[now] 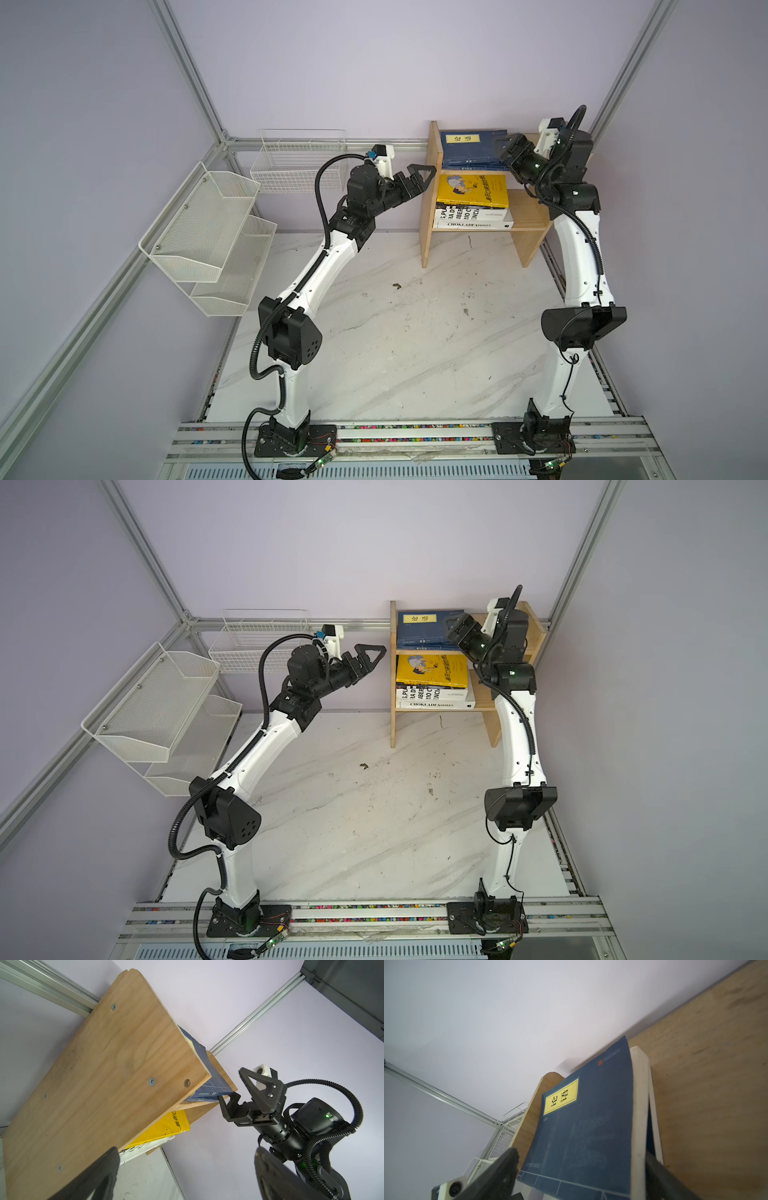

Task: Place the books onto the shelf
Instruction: 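Press the blue paperback flat onto the stack with the right gripper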

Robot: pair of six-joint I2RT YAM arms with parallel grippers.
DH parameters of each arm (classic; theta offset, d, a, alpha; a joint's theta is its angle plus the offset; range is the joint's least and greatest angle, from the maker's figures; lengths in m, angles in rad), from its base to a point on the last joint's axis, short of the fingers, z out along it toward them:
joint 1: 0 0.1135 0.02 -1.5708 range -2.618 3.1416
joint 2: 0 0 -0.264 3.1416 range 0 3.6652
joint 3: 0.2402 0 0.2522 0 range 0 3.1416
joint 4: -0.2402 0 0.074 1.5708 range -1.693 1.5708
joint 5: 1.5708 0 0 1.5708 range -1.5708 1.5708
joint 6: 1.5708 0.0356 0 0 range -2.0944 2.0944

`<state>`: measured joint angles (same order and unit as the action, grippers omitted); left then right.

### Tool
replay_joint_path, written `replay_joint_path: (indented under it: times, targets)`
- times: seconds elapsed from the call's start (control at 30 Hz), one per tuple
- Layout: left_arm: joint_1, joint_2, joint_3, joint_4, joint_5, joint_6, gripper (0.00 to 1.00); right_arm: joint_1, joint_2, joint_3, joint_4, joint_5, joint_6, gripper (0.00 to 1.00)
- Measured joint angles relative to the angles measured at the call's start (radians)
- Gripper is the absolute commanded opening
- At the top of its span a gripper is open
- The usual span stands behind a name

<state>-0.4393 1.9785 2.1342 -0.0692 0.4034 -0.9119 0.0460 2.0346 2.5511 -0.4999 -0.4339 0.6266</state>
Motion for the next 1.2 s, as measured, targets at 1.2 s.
replay_joint_path:
  times: [1.2]
  targets:
    - [0.058, -0.083, -0.111, 0.0, 0.013, 0.0, 1.0, 0.071, -0.002, -0.055, 0.045, 0.199, -0.242, 0.97]
